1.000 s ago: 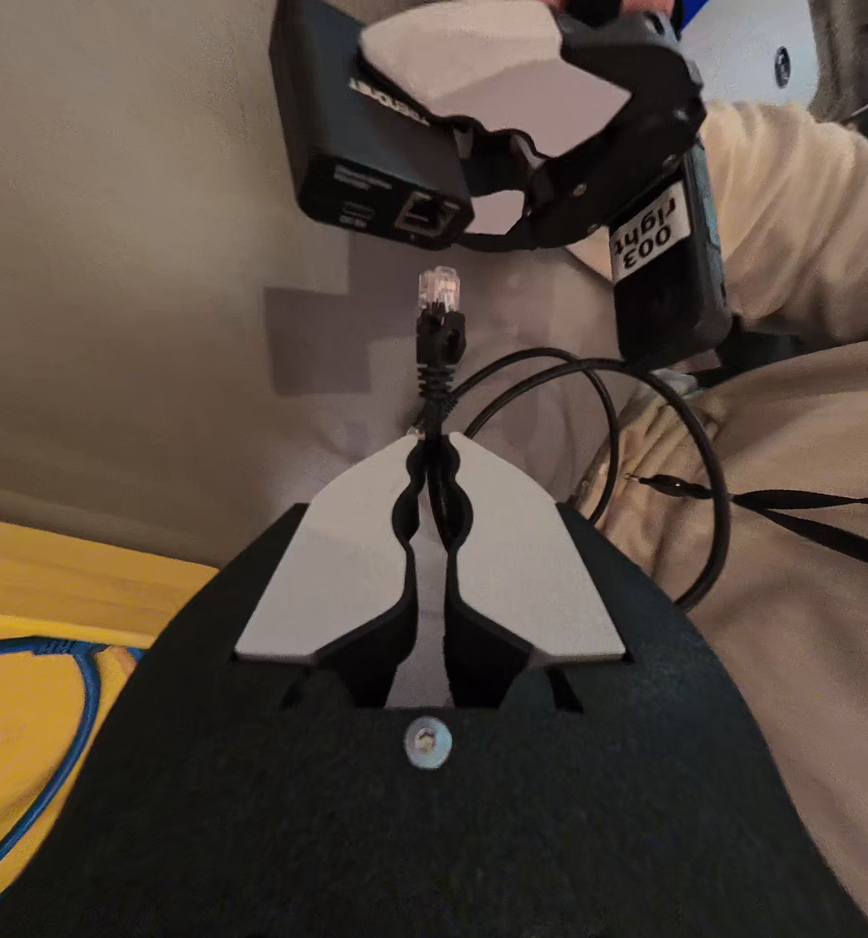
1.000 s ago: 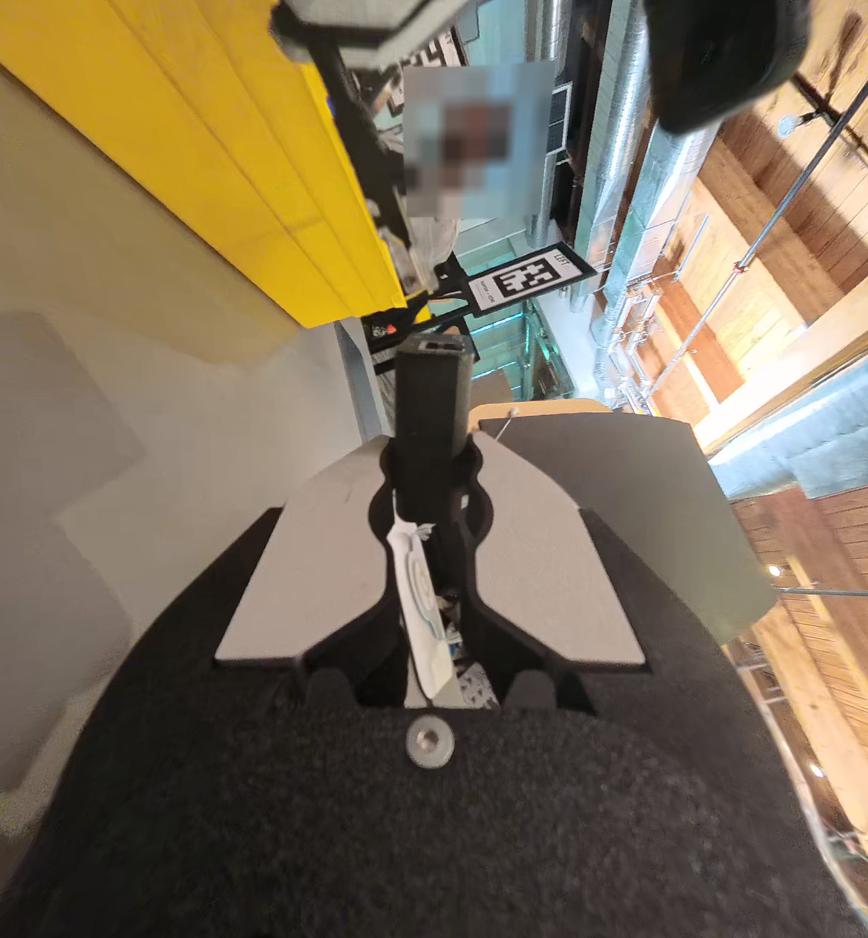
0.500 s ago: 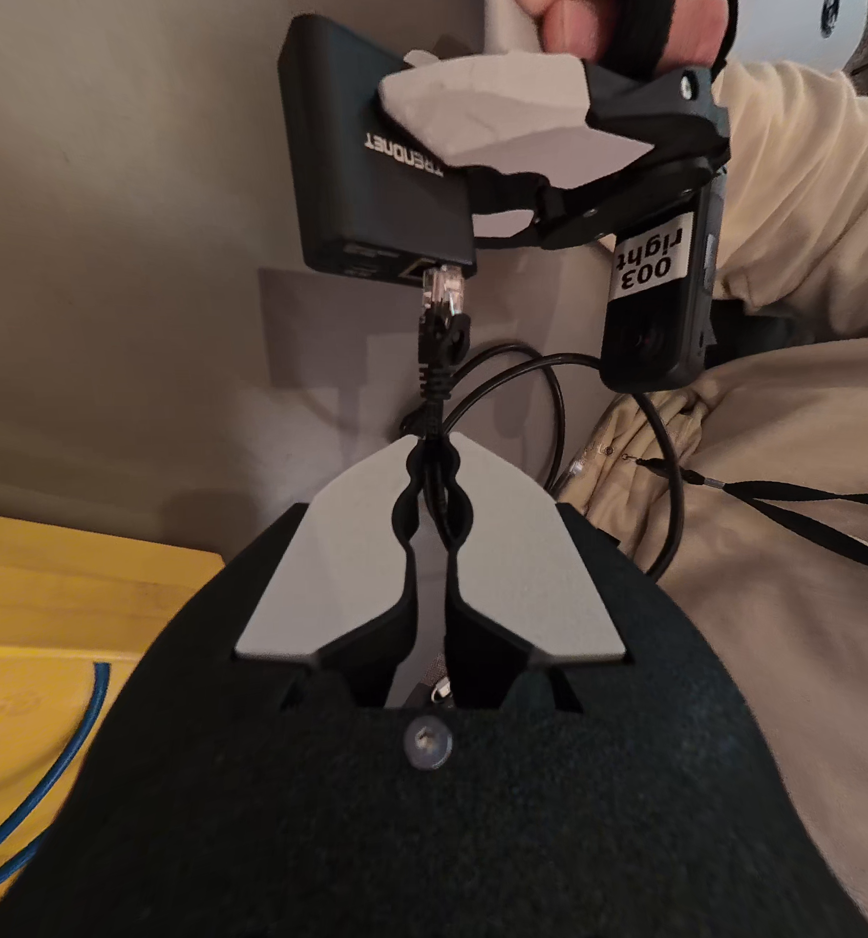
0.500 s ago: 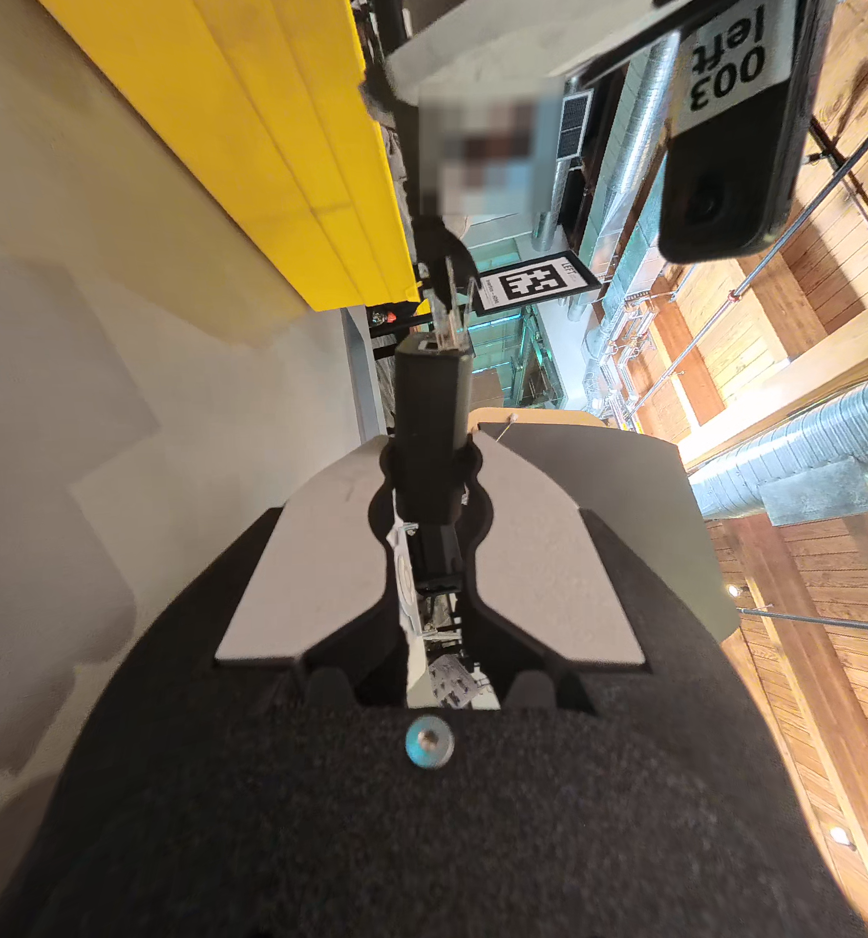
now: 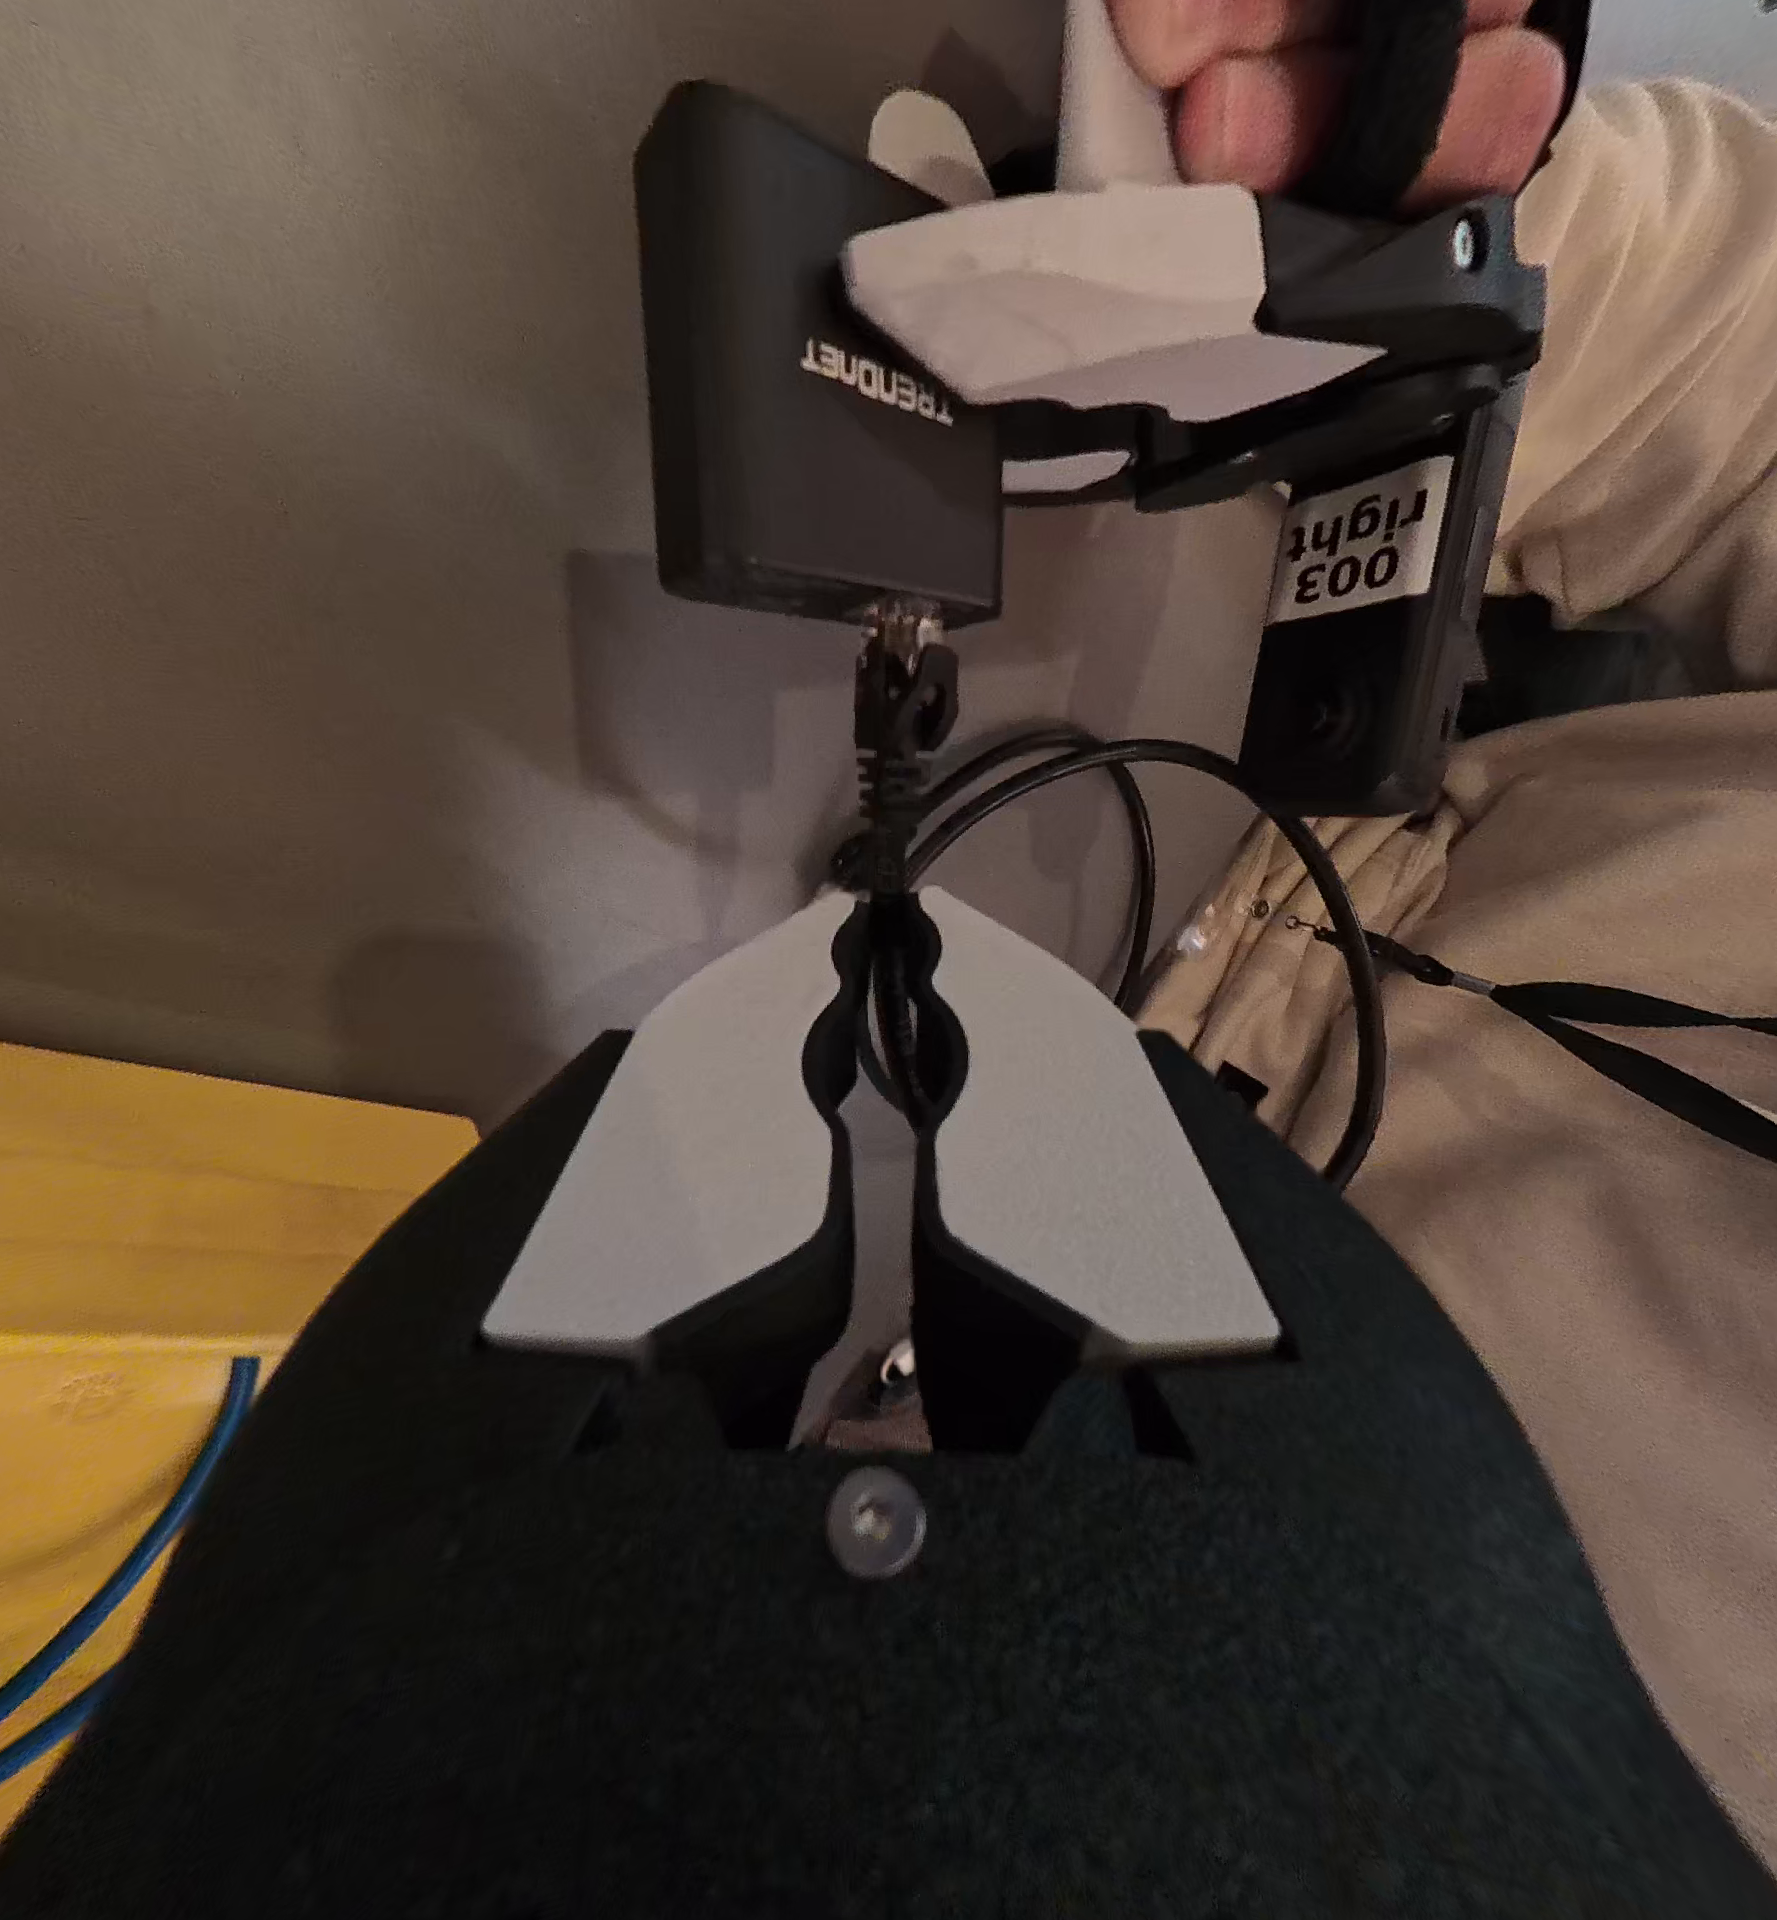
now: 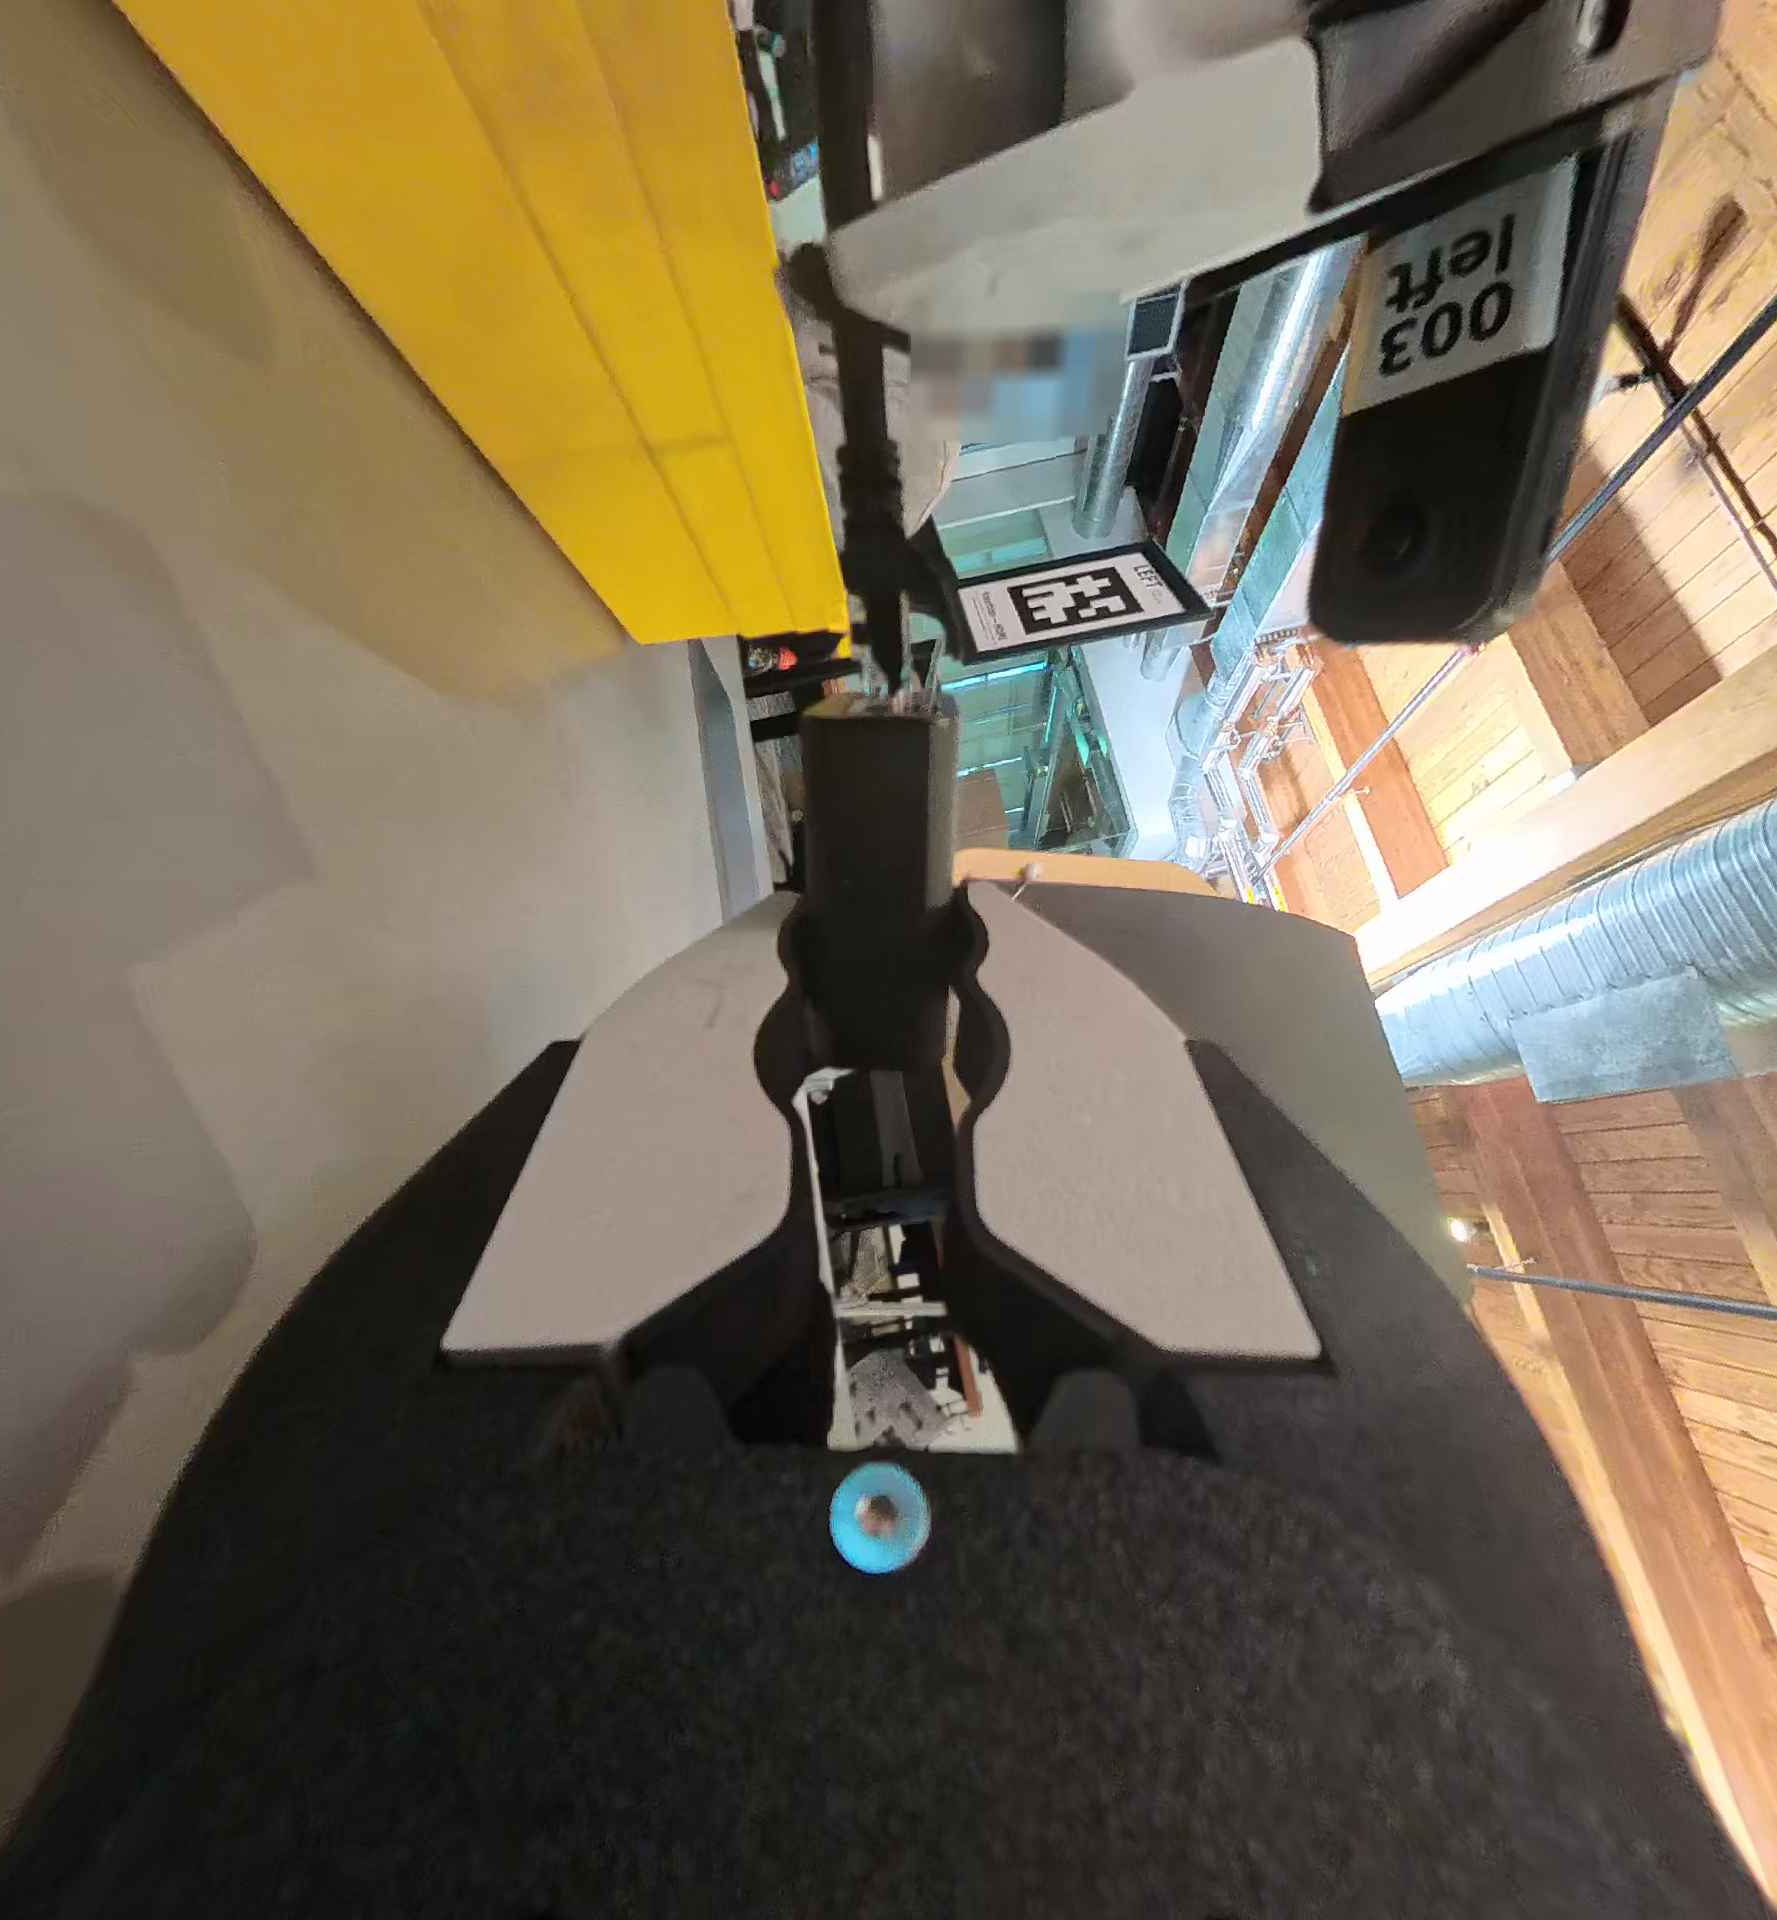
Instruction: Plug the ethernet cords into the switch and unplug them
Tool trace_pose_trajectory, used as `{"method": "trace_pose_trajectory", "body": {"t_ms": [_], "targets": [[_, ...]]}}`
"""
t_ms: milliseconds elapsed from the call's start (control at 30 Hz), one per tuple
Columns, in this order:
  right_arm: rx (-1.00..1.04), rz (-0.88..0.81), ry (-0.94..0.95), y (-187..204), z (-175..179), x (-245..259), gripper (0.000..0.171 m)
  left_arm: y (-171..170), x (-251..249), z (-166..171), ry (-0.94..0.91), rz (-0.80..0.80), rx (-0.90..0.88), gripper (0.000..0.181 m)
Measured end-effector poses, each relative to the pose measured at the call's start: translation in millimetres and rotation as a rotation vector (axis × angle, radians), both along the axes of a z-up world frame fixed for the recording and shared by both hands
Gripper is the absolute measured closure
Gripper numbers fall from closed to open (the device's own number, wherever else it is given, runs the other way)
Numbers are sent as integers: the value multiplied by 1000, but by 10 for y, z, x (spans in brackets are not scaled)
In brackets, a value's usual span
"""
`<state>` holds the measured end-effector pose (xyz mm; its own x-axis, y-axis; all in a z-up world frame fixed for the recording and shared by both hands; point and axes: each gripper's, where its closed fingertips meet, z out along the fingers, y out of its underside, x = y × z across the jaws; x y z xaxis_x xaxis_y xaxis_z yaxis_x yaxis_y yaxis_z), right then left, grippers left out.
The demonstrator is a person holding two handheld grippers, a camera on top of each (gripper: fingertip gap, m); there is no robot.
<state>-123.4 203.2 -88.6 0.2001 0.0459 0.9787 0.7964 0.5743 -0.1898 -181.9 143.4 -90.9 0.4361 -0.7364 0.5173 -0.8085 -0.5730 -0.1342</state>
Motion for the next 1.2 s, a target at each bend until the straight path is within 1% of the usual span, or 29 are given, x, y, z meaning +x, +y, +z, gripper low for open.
{"method": "trace_pose_trajectory", "body": {"t_ms": [100, 200, 333, 467, 600, 700, 833, 1000, 1067, 1200], "targets": [[-32, -14, 12, 33, -20, 26, 147, 27, 39, -14, -21, -5, 81, 177], [-81, -22, 26, 69, -68, 45, 147, 93, 60, -36, -27, -15, 243, 177], [-103, -34, 54, 90, -58, 77, 147, 179, 92, 12, -68, 35, 461, 177], [-109, -29, 39, 75, -103, 45, 148, 126, 84, -53, -51, 6, 622, 177], [-117, -31, 46, 85, -114, 56, 148, 144, 105, -64, -108, 27, 752, 177], [-124, -22, 72, 75, -93, 67, 148, 151, 127, -46, -185, 40, 853, 177], [-135, -8, 98, 51, -73, 57, 147, 150, 135, -2, -315, 125, 906, 177], [-152, 23, 124, 52, -62, 50, 147, 96, 181, 43, -533, 193, 875, 176], [-155, 9, 107, 80, -92, 50, 147, 102, 183, 3, -559, 223, 853, 176], [-176, 26, 100, 71, -123, 21, 147, 138, 161, 59, -580, 212, 942, 175]]}}
